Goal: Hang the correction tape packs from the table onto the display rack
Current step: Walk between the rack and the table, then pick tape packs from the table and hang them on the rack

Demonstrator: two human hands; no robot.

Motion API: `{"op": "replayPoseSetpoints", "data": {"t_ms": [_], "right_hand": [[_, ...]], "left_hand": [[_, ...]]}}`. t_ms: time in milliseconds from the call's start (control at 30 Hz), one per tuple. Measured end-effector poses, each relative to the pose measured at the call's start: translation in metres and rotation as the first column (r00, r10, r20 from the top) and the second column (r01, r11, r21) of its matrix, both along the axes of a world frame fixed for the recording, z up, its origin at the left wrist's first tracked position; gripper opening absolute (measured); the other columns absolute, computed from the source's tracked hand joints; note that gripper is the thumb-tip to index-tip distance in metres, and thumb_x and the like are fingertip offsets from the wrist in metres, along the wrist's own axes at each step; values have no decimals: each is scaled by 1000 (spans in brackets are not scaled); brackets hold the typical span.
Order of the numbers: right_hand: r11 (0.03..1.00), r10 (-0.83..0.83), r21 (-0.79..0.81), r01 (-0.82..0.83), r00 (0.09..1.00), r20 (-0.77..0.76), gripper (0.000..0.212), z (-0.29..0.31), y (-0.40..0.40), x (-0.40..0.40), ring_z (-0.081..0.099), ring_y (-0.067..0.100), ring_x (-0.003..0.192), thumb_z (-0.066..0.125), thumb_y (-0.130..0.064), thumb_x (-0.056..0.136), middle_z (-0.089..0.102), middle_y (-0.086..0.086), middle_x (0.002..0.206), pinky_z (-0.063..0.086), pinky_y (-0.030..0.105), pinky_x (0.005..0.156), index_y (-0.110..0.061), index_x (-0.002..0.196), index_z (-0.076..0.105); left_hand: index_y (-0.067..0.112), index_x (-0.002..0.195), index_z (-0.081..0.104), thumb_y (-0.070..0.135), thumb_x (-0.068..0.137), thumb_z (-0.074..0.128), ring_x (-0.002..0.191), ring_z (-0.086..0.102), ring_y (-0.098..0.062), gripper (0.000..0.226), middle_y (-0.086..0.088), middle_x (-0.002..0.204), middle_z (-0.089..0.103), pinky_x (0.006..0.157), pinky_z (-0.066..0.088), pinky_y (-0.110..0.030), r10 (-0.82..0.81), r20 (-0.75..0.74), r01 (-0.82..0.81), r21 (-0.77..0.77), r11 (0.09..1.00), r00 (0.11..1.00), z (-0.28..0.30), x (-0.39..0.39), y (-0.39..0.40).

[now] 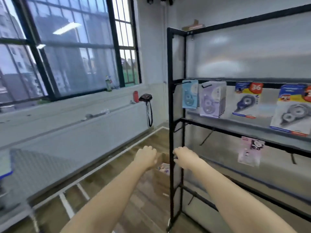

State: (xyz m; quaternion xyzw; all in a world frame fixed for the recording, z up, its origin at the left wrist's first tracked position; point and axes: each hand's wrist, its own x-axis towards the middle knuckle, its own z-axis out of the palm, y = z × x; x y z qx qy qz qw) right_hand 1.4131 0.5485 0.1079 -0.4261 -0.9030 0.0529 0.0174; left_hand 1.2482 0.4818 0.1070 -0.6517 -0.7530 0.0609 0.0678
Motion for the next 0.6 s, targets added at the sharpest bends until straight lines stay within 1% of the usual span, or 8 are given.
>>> {"op": "replayPoseSetpoints", "data": {"t_ms": [100,233,300,400,533,600], "right_hand": [[989,148,13,-148,989,-9,35,1,-16,-114,42,29,124,41,-11,97,48,12,133,40,37,97,-7,132,43],[939,343,14,-343,939,-7,38,2,-49,-248,43,30,126,41,-8,95,48,13,134,40,38,101,-7,133,43],[902,431,10,-432,902,14,36,-1,-67,-307,43,30,126,42,-12,95,49,14,133,39,39,100,-7,131,44],[847,532,-6,-532,846,13,38,-9,-92,-393,43,30,127,45,-17,95,48,14,136,40,38,101,-9,132,44],[757,653,-24,-653,756,40,40,-17,-124,-499,46,30,126,47,-23,96,49,14,136,41,38,102,-8,133,46],[718,696,-37,-695,717,28,40,-21,-135,-549,46,30,126,46,-21,96,48,13,137,40,38,103,-8,134,45]], "left_hand": [[6,128,48,30,98,44,120,48,-31,39,-16,130,51,95,42,-41,145,20,-145,-7,989,989,6,-99,-36],[7,125,51,31,97,47,119,51,-32,37,-16,131,52,96,41,-41,338,43,-338,-26,941,940,5,-212,-88],[10,125,52,34,97,48,118,52,-32,38,-15,130,54,95,43,-40,431,42,-430,-36,902,901,2,-258,-115],[8,128,51,36,98,45,121,49,-31,41,-15,132,51,95,42,-40,553,-8,-552,-43,832,833,1,-321,-153],[7,130,49,35,99,42,122,46,-31,42,-15,132,48,96,41,-41,681,15,-679,-59,732,733,-7,-404,-198],[6,128,51,34,98,44,121,48,-31,42,-15,131,50,95,42,-42,728,24,-726,-54,685,685,-10,-445,-218]]}}
